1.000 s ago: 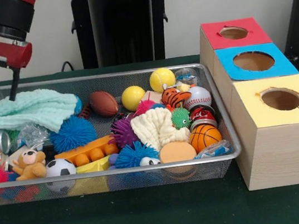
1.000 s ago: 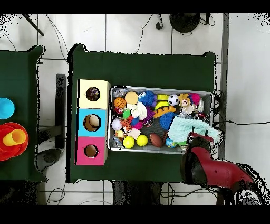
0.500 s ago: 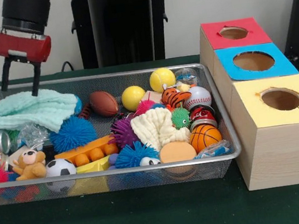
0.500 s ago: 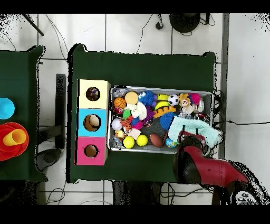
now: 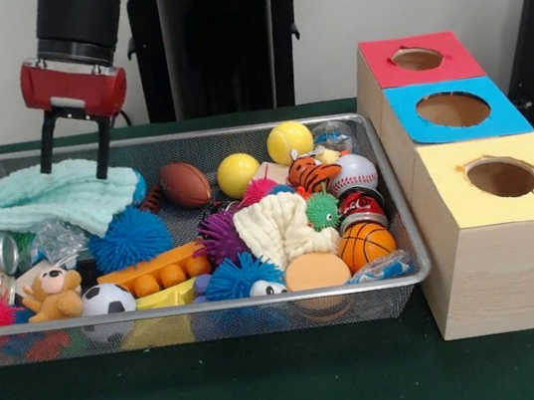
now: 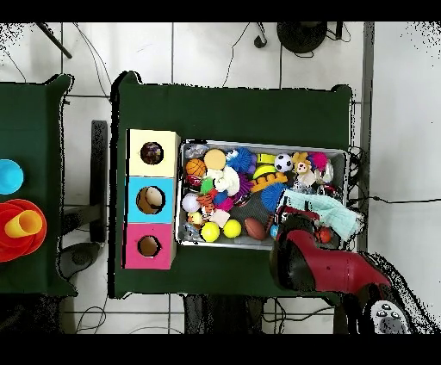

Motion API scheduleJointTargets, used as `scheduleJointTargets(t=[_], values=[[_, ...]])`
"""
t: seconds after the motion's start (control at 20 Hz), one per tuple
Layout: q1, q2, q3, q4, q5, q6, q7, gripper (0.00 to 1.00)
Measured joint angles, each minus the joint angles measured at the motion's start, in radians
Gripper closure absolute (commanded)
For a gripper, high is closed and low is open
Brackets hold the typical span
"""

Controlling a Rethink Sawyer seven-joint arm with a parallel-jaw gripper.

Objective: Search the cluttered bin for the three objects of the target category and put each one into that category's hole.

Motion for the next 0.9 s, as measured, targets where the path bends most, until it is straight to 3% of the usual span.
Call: scheduleJointTargets(t=[0.9], values=[[0.021,0.041,0.044,0.0,0.063,-0.012,0.0,0.0]])
